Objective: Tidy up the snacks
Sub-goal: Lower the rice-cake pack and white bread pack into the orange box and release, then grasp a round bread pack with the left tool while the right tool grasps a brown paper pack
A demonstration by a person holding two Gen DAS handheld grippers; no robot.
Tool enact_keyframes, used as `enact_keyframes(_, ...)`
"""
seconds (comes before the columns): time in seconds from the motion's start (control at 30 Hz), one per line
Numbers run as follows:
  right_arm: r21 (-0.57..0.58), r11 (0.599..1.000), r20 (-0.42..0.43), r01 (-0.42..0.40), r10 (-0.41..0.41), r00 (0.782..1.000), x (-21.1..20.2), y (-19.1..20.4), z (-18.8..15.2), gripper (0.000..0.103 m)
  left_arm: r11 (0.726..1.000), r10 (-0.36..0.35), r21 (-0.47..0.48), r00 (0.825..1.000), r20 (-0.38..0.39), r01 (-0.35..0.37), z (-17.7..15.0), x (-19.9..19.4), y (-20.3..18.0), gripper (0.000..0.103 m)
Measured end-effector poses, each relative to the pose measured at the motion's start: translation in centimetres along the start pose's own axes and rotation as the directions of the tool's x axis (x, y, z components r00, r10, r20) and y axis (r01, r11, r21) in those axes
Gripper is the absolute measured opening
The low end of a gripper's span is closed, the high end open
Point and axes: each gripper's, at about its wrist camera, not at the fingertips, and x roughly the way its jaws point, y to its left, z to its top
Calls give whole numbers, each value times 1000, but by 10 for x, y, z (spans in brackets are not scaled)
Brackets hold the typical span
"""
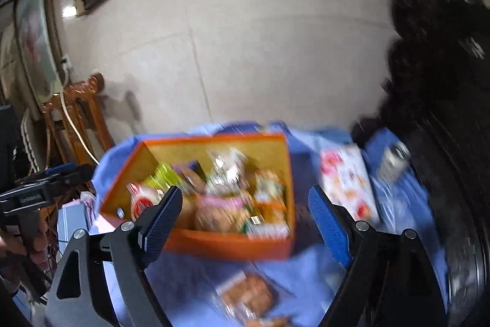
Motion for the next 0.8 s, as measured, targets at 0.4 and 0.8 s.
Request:
enact_keyframes(0.4,-122,992,-198,40,-64,978,-19,-19,-120,85,992,-43,113,987,-156,61,-90,-19,-19,99)
enact_keyframes(0.8,-501,855,-346,-136,-53,937,52,-12,-171,73,993,30,119,984,-178,-9,-112,-45,-33,99)
